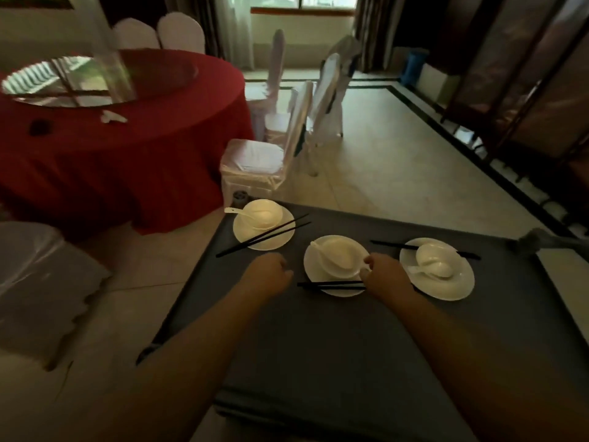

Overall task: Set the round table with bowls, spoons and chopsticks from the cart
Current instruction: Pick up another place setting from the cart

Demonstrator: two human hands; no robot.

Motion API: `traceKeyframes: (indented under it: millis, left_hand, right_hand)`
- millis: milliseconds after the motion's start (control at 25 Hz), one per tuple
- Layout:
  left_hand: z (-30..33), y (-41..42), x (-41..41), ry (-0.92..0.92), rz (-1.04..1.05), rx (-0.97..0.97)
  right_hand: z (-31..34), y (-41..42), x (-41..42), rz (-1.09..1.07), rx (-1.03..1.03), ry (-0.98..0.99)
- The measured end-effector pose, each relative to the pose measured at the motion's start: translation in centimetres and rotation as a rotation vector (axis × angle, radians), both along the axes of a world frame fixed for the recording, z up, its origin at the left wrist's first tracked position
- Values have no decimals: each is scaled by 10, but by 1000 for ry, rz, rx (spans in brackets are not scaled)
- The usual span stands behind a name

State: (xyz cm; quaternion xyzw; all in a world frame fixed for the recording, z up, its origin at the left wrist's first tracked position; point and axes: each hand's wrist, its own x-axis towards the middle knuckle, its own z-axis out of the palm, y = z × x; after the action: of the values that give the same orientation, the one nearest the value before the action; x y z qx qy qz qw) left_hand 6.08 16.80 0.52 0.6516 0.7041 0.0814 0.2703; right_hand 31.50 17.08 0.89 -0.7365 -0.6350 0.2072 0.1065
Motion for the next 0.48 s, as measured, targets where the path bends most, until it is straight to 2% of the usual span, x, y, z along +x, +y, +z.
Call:
traceKeyframes:
  millis: [280, 480]
  left_hand:
    - [-32, 57, 32, -28, -73, -83]
    - [-43, 66, 51, -117, 35, -130]
  right_hand:
    - [-18, 39, 12, -87, -97, -106]
    - [-30, 55, 17, -76, -129, -116]
